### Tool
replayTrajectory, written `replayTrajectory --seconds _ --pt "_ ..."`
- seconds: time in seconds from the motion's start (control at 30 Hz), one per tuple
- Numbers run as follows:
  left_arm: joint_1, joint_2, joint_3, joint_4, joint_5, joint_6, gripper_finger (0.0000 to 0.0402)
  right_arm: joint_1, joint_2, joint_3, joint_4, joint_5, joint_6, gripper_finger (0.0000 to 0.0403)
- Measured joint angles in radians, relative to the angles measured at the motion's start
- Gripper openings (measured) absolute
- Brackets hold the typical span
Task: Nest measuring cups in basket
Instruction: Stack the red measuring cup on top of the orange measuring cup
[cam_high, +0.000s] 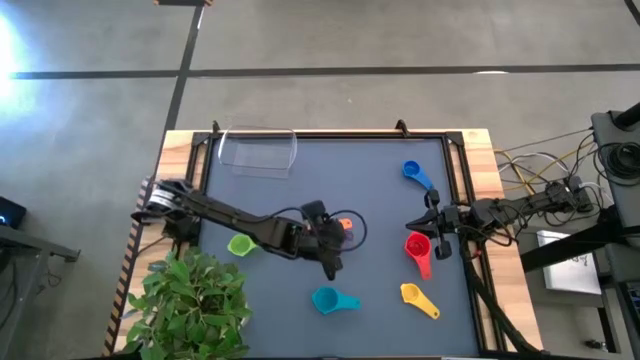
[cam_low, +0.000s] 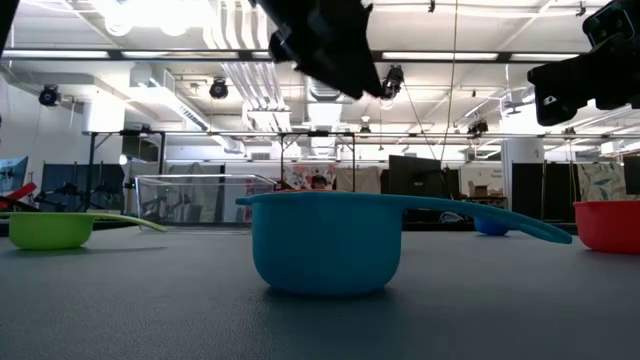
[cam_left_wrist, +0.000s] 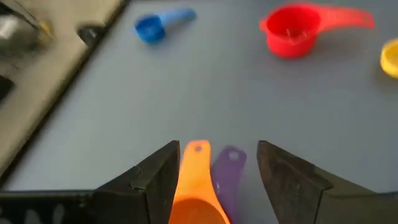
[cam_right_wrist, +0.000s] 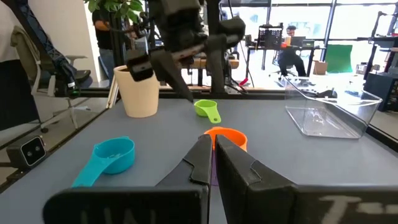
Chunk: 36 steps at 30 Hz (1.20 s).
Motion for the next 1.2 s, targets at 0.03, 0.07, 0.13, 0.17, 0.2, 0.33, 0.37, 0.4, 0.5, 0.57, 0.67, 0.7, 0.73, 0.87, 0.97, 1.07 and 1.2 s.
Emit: replayTrajectory --seconds 0.03,0.07,0.13,0.17,0.2,0.33,0.37,0.4,0.5,0.57,0.67,0.7,0.73,0.87,0.97,1.07,1.2 --pt "-0.006 -0.003 0.0 0.011 -0.009 0.013 0.0197 0.0 0.0 0.0 0.0 0.0 0.0 0.0009" --pt "-0.01 -0.008 -0.002 0.019 -0.013 0.022 0.0197 0.0 0.0 0.0 0.0 0.0 0.0 0.0009" --pt "-0.02 -0.021 -0.007 0.042 -0.053 0.03 0.0197 0.0 0.0 0.0 0.0 0.0 0.0 0.0009" --pt "-0.029 -0.034 -0.014 0.042 -0.093 0.031 0.0196 0.0 0.0 0.0 0.0 0.0 0.0 0.0009" --pt "-0.038 -0.051 -0.024 0.039 -0.131 0.031 0.0195 0.0 0.0 0.0 0.0 0.0 0.0 0.0009" --pt "-0.087 -0.155 -0.082 0.063 -0.197 0.031 0.0185 0.0 0.0 0.0 0.0 0.0 0.0 0.0009" --pt "-0.102 -0.186 -0.105 0.101 -0.202 0.038 0.0181 0.0 0.0 0.0 0.0 0.0 0.0 0.0009" --pt "-0.118 -0.223 -0.137 0.147 -0.202 0.053 0.0178 0.0 0.0 0.0 0.0 0.0 0.0 0.0009" --pt "-0.168 -0.323 -0.268 0.332 -0.197 0.111 0.0168 0.0 0.0 0.0 0.0 0.0 0.0 0.0009" --pt "-0.198 -0.39 -0.372 0.483 -0.17 0.141 0.0162 0.0 0.0 0.0 0.0 0.0 0.0 0.0009" --pt "-0.229 -0.474 -0.539 0.764 -0.101 0.207 0.0155 0.0 0.0 0.0 0.0 0.001 0.0 0.0009" --pt "-0.233 -0.492 -0.591 0.856 -0.075 0.223 0.0153 0.0 0.0 0.0 0.0 0.0 0.0 0.0009" --pt "-0.234 -0.507 -0.644 0.95 -0.057 0.226 0.0152 0.0 0.0 0.0 0.0 0.0 0.0 0.0009" --pt "-0.222 -0.526 -0.79 1.247 -0.089 0.208 0.0149 0.0 0.0 0.0 0.001 0.006 0.0 0.0009" --pt "-0.214 -0.523 -0.848 1.345 -0.13 0.206 0.0149 0.0 0.0 0.0 0.001 0.007 0.026 0.0009" --pt "-0.215 -0.51 -0.871 1.362 -0.127 0.202 0.0149 0.0 0.0 0.0 0.001 0.007 0.04 0.0009" --pt "-0.215 -0.471 -0.868 1.368 -0.118 0.197 0.0149 0.0 0.0 0.0 0.004 0.007 0.042 0.0009"
